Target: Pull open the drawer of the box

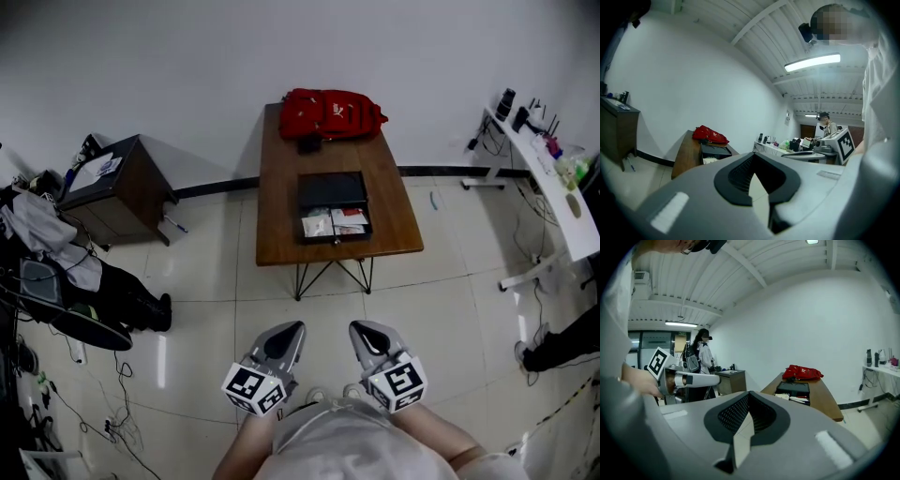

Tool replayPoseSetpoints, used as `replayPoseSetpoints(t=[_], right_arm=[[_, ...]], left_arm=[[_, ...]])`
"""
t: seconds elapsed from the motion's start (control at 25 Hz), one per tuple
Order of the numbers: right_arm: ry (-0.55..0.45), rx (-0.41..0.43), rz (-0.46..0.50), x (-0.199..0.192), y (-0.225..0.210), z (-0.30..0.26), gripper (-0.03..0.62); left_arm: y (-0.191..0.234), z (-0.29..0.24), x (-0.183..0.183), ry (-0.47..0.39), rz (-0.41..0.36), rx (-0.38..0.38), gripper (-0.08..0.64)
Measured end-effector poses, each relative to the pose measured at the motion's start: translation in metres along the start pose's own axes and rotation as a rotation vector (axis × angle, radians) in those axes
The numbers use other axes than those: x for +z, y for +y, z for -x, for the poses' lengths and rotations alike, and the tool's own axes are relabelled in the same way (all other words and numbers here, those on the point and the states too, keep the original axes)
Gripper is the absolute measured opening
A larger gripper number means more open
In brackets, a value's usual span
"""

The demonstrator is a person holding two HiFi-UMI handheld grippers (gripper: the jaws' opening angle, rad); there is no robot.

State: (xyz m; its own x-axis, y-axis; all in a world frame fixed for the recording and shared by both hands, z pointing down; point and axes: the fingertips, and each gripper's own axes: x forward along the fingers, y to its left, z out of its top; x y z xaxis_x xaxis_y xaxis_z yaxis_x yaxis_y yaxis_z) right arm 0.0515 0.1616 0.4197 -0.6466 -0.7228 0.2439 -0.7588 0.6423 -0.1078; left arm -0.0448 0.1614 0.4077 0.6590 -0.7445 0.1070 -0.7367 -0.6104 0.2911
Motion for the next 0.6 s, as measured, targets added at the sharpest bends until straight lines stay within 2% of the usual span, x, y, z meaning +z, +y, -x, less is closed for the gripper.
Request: replayPoseSetpoints(t=[0.28,0.6], right_arm=[[-0.025,0.023,-0.008,0.002,-0.011,0.016,0.008],[-0.034,0.006,0.082,0.006,-0.026,0.020,0.008]], left_arm=[[-0.025,-0.011,0.002,-0.021,-0.009,0.002,0.006],[-0.033,-0.022,0.009,-0.041,-0.038,0.003,0.006]])
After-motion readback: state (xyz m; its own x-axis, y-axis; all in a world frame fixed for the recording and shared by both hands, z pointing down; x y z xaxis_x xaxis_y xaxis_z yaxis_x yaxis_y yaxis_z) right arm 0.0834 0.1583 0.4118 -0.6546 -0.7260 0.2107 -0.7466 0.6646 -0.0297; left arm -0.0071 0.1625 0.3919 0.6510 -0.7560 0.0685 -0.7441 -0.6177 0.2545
